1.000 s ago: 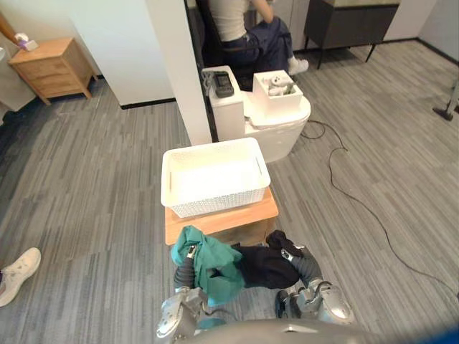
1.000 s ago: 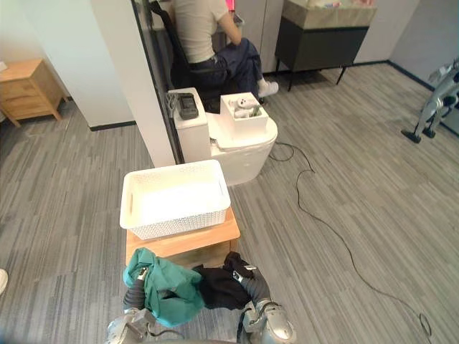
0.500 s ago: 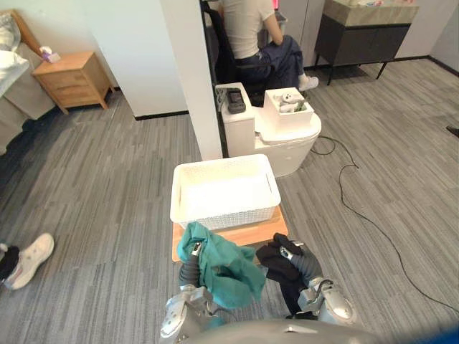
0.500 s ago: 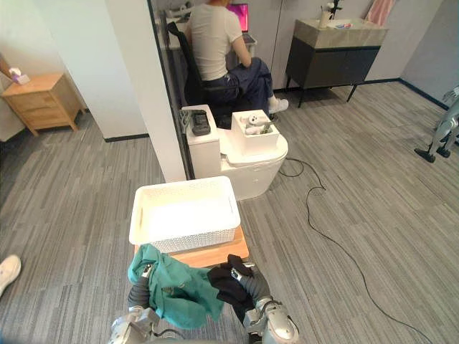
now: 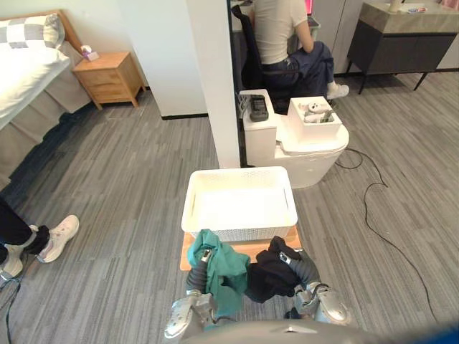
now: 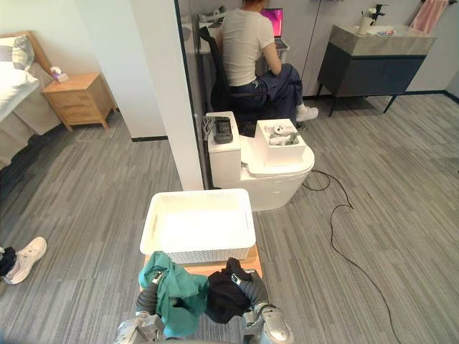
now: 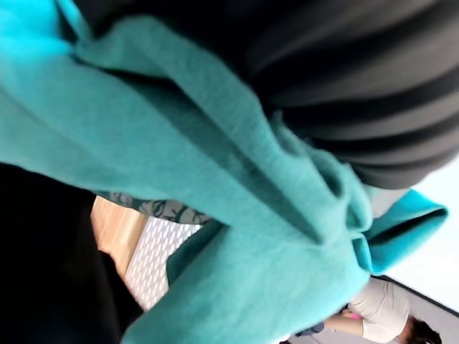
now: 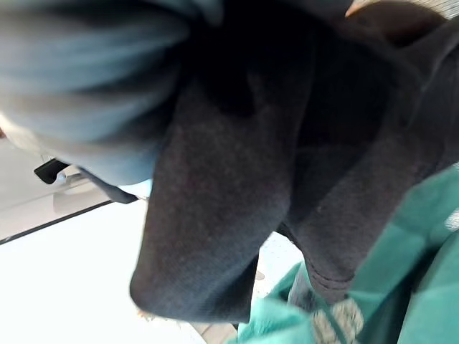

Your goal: Tidy the bed and pick cloth on bed and put in laundry

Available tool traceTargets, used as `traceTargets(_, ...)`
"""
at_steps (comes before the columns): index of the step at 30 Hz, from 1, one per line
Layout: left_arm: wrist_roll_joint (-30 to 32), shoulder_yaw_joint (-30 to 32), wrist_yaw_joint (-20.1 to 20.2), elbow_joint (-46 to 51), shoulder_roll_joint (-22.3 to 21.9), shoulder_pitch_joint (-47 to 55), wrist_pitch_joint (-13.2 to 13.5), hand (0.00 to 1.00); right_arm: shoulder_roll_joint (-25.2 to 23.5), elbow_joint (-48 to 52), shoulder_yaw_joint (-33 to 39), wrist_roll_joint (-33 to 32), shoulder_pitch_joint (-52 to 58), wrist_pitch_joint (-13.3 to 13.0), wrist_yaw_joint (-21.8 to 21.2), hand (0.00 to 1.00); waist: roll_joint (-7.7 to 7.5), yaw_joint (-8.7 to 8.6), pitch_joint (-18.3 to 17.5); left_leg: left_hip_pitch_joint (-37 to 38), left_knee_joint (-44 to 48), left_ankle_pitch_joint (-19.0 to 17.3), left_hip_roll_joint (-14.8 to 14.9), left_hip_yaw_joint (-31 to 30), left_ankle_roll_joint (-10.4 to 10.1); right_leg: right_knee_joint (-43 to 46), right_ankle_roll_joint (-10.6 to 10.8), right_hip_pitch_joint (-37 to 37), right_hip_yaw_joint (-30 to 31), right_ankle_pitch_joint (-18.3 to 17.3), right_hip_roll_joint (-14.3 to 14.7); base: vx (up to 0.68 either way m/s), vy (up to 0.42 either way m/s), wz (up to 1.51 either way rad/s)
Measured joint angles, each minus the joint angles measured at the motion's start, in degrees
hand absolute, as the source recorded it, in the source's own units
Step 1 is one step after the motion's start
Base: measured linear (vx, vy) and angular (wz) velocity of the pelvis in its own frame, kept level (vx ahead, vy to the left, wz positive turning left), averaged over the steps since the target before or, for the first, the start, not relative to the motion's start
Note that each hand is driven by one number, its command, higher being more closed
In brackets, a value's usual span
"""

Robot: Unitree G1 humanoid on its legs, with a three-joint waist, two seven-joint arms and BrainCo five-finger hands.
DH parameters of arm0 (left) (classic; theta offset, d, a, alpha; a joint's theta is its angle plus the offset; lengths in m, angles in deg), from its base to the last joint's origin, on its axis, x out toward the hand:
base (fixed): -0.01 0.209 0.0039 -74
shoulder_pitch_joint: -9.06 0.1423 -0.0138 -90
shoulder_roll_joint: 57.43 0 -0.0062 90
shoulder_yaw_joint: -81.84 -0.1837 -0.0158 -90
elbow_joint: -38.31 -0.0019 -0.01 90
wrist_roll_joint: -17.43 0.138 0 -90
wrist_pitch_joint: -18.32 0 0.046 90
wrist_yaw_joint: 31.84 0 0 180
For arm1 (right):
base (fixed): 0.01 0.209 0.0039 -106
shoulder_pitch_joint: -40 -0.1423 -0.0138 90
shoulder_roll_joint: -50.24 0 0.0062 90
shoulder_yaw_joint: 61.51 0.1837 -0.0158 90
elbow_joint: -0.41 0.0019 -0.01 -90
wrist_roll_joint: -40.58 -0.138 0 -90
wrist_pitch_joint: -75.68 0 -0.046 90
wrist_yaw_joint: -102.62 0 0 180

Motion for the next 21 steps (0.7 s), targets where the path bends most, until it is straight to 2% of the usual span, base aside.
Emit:
traceTargets(4, -0.02, 0.03, 0.44, 0.01, 0.07, 1.19, 0.11, 1.0, -0.93, 0.33, -0.83, 0.03, 0.05, 0.0, 0.4, 1.0, -0.64, 0.1, -0.57, 0.64, -0.48, 0.2, 0.18, 3.06, -0.32, -4.58, 0.57, 2.1, 0.51, 2.31, 0.25, 0.07, 0.06, -0.11)
traceTargets(6, -0.04, 0.04, 0.53, 0.17, 0.15, 1.99, 0.12, 1.0, -1.55, 0.99, -0.69, 0.05, 0.64, 0.0, 1.28, 1.0, -0.41, 0.02, -0.94, 1.05, -0.67, 0.19, 0.14, 4.74, -0.36, -6.16, 0.8, 2.86, 0.87, 3.0, 0.25, 0.05, 0.065, -0.16)
traceTargets(7, -0.04, 0.18, 0.63, 0.58, 0.3, 2.27, 0.12, 1.0, -1.89, 2.61, -0.53, 0.07, 1.37, 0.0, 1.82, 1.0, -1.03, 0.12, -1.47, 1.24, -0.82, 0.17, 0.05, 5.6, -0.38, -6.5, 0.84, 2.95, 1.38, 3.16, 0.24, 0.03, 0.053, -0.12)
traceTargets(10, -0.04, 1.09, 0.64, 2.77, 0.46, 3.23, 0.06, 1.0, -1.64, 9.74, 0.51, 1.43, 3.03, -0.32, 2.7, 1.0, -0.91, 0.27, -1.68, 1.64, -0.75, 0.1, -0.06, 6.97, -0.48, -7.43, 1.05, 3.59, 1.76, 3.6, 0.11, 0.01, 0.031, -0.07)
traceTargets(13, -0.05, 2.57, 0.64, 5.16, 0.68, 3.95, -0.82, 1.0, -1.0, 18.72, 4.67, 3.92, 3.18, -0.47, 2.81, 1.0, -1.03, 0.45, -1.83, 2.06, -0.29, -0.34, 0.06, 8.12, -0.84, -8.19, 1.16, 4.5, 1.96, 4.02, 0.14, -0.03, 0.01, -0.04)
traceTargets(18, -0.04, 3.64, 0.89, 5.77, 1.36, 3.83, -2.65, 1.0, 4.1, 25.81, 9.46, 7.07, -1.95, -0.29, 1.77, 1.0, -1.45, 1.42, -2.02, 1.87, -0.31, -0.42, 0.14, 9.1, -0.78, -10.43, 1.21, 4.87, 3.01, 5.98, 0.51, -0.05, -0.001, -0.1)
traceTargets(21, 0.05, 4.65, 1.11, 5.73, 1.56, 3.82, -3.57, 1.0, 8.19, 27.72, 12.08, 7.04, -7.81, 2.31, -0.19, 1.0, -1.52, 1.56, -2.06, 1.77, -0.45, -0.43, 0.09, 9.05, -0.49, -11.75, 1.3, 5.39, 3.11, 6.91, 0.54, -0.05, -0.011, -0.02)
